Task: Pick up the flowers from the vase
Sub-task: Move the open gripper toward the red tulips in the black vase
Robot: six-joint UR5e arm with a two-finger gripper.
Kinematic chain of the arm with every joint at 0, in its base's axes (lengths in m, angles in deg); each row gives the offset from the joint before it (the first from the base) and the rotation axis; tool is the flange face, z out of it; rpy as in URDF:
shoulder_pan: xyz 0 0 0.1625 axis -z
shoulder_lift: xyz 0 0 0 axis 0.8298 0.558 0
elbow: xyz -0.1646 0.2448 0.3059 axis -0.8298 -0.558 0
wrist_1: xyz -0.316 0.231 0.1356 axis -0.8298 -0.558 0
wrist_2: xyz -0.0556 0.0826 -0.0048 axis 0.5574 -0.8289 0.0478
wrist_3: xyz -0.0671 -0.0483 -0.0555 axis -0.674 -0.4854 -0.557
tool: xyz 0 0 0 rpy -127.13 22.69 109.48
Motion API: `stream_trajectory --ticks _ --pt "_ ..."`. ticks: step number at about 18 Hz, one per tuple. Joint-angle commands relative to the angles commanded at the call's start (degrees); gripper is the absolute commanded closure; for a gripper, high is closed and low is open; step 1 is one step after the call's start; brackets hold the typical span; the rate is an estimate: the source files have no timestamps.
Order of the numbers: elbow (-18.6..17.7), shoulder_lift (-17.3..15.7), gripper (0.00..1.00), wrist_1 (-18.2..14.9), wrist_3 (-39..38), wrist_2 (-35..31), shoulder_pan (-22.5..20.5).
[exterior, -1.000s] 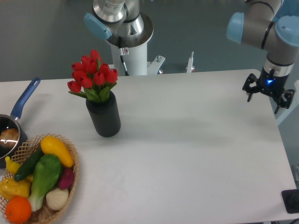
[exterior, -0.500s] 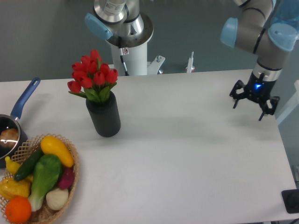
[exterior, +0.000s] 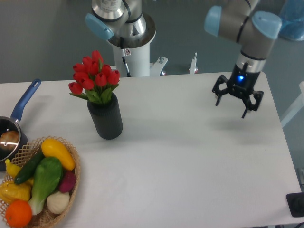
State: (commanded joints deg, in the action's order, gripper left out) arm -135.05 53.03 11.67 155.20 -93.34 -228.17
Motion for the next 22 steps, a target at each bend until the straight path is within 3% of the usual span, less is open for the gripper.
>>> stream_trajectory --ticks 5,8,14,18,22 --pt "-0.70 -2.64 0.00 -9.22 0.43 17.41 0.00" --pt "-2.37 -5.01 0.00 -10.29 0.52 22.44 1.66" --pt "-8.52 -10.63 0.00 -10.82 7.11 22.89 4.92" --pt "-12.65 -16.78 0.00 -12.31 9.38 21.31 5.97" --pt "-13.45 -18.11 0.00 -19.33 14.65 21.83 8.34"
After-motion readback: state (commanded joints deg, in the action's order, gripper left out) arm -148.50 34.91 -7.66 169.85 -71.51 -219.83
